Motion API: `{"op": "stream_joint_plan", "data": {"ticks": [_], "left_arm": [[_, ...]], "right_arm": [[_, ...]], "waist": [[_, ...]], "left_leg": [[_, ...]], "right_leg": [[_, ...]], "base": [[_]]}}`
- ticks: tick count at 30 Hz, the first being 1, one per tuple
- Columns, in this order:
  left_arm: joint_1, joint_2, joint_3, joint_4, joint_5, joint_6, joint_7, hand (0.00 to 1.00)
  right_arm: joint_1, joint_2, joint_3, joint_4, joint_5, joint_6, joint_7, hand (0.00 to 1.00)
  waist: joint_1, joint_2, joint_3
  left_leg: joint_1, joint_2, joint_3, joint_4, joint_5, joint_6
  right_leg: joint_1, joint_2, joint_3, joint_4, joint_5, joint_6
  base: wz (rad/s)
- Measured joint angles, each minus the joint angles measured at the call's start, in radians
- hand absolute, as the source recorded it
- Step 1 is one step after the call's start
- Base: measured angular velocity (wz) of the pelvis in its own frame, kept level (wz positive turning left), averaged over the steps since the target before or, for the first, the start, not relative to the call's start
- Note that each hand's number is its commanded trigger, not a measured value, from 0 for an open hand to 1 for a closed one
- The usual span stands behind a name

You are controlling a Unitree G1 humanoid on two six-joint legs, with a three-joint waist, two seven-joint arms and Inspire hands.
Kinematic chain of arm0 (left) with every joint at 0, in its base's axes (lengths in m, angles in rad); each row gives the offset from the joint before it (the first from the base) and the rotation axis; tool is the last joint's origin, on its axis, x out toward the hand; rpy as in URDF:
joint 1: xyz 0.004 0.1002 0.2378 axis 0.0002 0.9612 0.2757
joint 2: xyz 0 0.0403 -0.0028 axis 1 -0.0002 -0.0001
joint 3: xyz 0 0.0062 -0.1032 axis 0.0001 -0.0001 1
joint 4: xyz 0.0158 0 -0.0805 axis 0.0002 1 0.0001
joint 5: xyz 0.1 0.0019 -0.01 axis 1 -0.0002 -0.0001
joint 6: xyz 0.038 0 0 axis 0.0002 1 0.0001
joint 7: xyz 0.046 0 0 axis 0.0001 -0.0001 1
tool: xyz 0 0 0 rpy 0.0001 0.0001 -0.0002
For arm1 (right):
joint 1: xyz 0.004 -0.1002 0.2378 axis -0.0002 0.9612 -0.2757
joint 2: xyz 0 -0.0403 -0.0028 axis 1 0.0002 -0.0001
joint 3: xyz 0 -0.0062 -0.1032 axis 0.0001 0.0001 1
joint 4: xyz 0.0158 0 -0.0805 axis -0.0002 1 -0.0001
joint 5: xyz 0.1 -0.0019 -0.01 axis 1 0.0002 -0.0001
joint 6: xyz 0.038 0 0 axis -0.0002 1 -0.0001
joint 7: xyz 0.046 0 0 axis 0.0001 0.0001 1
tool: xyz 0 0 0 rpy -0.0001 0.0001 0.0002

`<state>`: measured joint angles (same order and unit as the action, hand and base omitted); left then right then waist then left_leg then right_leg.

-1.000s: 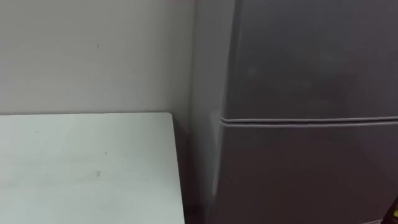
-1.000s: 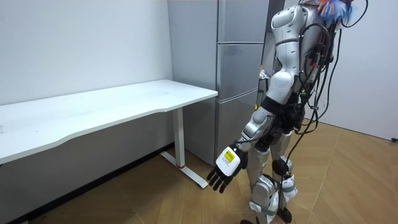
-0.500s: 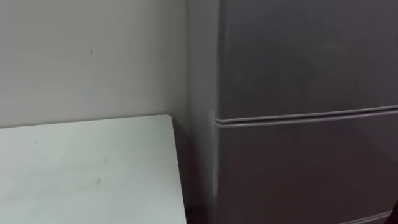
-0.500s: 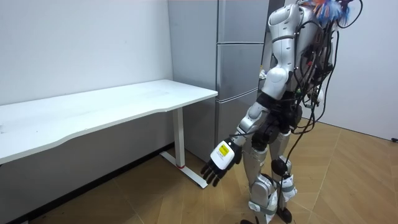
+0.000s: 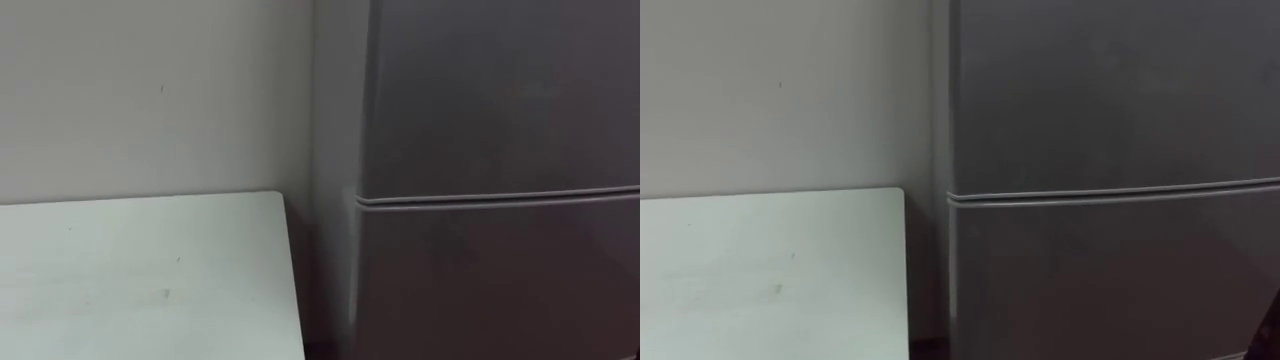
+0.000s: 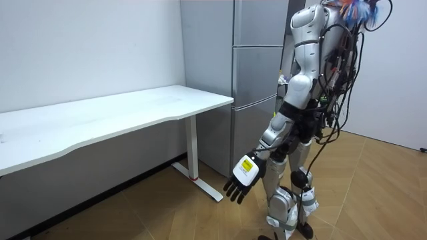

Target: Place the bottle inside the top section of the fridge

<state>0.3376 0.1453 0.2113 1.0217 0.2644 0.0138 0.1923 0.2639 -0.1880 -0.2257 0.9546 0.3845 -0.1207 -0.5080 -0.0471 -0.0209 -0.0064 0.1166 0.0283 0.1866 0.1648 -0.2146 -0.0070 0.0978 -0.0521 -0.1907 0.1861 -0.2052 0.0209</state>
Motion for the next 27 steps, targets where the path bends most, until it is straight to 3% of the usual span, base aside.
{"op": "stream_joint_plan", "data": {"ticks": [4,14,21,27], "left_arm": [[-0.004,-0.01,-0.002,0.017,0.002,0.0,0.001,0.0],[-0.024,-0.019,-0.028,0.027,0.013,0.0,0.024,0.0],[-0.073,-0.021,-0.081,0.064,0.014,0.001,0.015,0.0],[-0.07,-0.022,-0.135,0.063,0.014,0.007,0.015,0.0]], "right_arm": [[0.003,0.006,0.015,0.015,-0.043,0.014,0.063,0.0],[-0.015,0.042,0.123,0.074,-0.162,0.02,0.206,0.0],[-0.057,0.053,0.214,0.098,-0.199,0.028,0.34,0.0],[-0.08,0.063,0.276,0.108,-0.198,0.051,0.4,0.0]], "waist": [[0.0,0.011,0.0014],[0.02,0.013,0.003],[0.031,0.016,0.0032],[0.031,0.016,0.0033]], "left_leg": [[0.001,0.0,0.003,0.0,0.0,0.0],[-0.002,-0.001,-0.01,0.005,0.0,0.0],[-0.01,-0.003,-0.029,0.007,0.0,0.0],[-0.019,-0.005,-0.044,0.008,0.0,0.0]], "right_leg": [[0.0,0.0,0.002,0.0,0.0,0.0],[0.007,-0.002,-0.012,-0.002,0.0,0.0],[0.007,-0.004,-0.026,-0.004,0.0,0.0],[0.01,-0.004,-0.04,-0.016,0.001,0.001]], "base": [[-0.01],[0.04],[0.05],[0.07]]}}
